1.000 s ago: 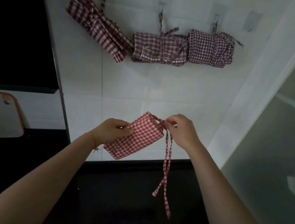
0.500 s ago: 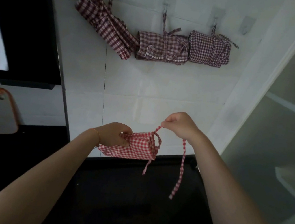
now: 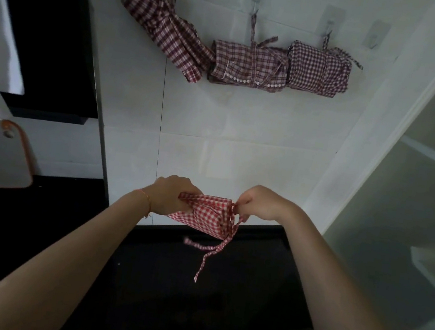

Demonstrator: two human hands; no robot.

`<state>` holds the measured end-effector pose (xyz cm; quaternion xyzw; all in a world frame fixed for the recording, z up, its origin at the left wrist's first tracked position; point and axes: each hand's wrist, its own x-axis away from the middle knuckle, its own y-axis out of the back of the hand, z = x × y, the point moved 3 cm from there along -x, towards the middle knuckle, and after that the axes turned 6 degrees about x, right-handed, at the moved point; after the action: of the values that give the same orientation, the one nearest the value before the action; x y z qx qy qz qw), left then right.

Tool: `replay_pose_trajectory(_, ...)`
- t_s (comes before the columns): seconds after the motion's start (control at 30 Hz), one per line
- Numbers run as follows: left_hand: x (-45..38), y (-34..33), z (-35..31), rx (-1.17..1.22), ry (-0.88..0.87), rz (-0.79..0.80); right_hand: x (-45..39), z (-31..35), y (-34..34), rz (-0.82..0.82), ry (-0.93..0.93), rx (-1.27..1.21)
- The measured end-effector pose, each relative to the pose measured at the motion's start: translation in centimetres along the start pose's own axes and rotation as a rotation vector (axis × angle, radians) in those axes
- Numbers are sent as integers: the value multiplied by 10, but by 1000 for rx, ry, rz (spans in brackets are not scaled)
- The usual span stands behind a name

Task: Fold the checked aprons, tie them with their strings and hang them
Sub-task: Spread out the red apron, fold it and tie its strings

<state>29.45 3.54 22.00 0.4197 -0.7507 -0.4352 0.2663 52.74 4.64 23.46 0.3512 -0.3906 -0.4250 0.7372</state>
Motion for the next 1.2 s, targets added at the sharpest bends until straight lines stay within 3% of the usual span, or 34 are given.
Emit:
replay_pose_trajectory(0.1,2,-4,-3,-162,-8,9,2,4,8,-20,-22,57)
replay_pose_trajectory(0.2,4,-9,-8,-314,17,38,4,15,9,27,-85,-70)
replay_pose_trajectory(0.33,0,-21,-15,-342,63,-24,1,43,-3,-57,-149,-270)
replay_pose_trajectory(0.4,-6,-25,-14,-173,180,-64,4,63,-14,-76,-98,-394)
replay_pose_trajectory(0.53,-9,-21,5,502,424,-223,12,73,-34,-45,14,-516)
replay_pose_trajectory(0.63,-5,-14,20,956,509,-278,15,53,-42,-45,-3,-569)
replay_pose_trajectory(0.77,1,-3,23,1124,442,-244,16,24,-38,-142,-30,-603)
replay_pose_trajectory(0.87,2,2,19,1197,358,-182,14,11,-40,-122,-30,-680)
replay_pose_trajectory(1.03,4,-2,-4,1168,175,114,16,13,-44,5,-24,-748)
replay_pose_trajectory(1.2,7,-8,-16,1070,152,297,22,15,-47,20,-91,-547)
